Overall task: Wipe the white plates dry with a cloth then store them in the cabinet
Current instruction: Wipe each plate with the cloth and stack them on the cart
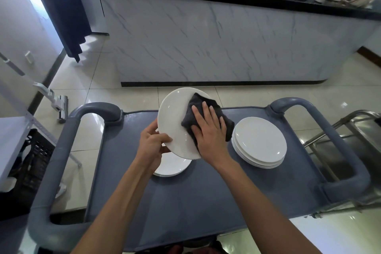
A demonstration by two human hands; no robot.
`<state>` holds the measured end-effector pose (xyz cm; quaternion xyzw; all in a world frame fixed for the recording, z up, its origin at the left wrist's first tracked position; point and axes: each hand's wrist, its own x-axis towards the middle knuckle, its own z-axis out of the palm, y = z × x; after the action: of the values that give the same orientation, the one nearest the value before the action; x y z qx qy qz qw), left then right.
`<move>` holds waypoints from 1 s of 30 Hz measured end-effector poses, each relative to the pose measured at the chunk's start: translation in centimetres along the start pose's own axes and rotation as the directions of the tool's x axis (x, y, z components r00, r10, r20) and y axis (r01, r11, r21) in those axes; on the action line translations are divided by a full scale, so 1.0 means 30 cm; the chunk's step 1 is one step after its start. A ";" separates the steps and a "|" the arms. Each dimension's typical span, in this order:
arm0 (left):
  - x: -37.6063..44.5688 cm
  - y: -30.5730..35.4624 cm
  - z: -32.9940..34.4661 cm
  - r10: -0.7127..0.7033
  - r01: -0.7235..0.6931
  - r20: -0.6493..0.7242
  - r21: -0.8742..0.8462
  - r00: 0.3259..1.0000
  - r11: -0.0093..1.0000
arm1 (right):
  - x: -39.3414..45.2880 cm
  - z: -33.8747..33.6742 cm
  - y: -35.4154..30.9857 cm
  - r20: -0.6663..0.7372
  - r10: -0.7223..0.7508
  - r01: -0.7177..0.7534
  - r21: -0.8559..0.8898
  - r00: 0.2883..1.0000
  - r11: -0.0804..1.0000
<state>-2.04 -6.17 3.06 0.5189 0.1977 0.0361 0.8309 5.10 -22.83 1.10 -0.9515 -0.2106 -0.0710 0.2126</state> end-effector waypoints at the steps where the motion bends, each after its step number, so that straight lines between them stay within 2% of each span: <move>1: 0.002 0.000 0.002 0.003 -0.003 -0.005 -0.005 1.000 1.000 | -0.022 0.008 -0.006 0.013 0.004 -0.004 0.008 1.000 1.000; 11: 0.007 -0.012 0.016 -0.011 0.010 -0.038 -0.036 0.999 0.999 | -0.165 0.055 -0.064 0.089 0.004 -0.008 0.037 0.996 0.999; 19: 0.009 -0.012 0.009 -0.023 0.019 -0.055 -0.071 0.998 0.997 | -0.171 0.072 -0.112 0.098 -0.044 0.039 0.046 0.994 0.998; 23: 0.015 -0.003 -0.001 -0.014 0.007 -0.076 -0.089 0.997 0.996 | -0.172 0.066 -0.093 0.105 -0.115 0.111 0.039 0.988 0.993; 26: 0.020 0.001 -0.005 -0.010 0.002 -0.084 -0.093 0.996 0.996 | -0.169 0.063 -0.056 0.071 -0.112 0.112 0.009 0.991 0.994; 30: 0.024 0.000 -0.003 -0.005 -0.002 -0.095 -0.074 0.995 0.997 | -0.152 0.063 -0.015 -0.026 -0.021 0.021 -0.006 0.999 1.000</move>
<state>-1.41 -5.92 2.83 0.4854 0.2362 0.0674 0.8391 0.89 -23.33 -1.45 -0.9488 -0.2177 -0.0861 0.2119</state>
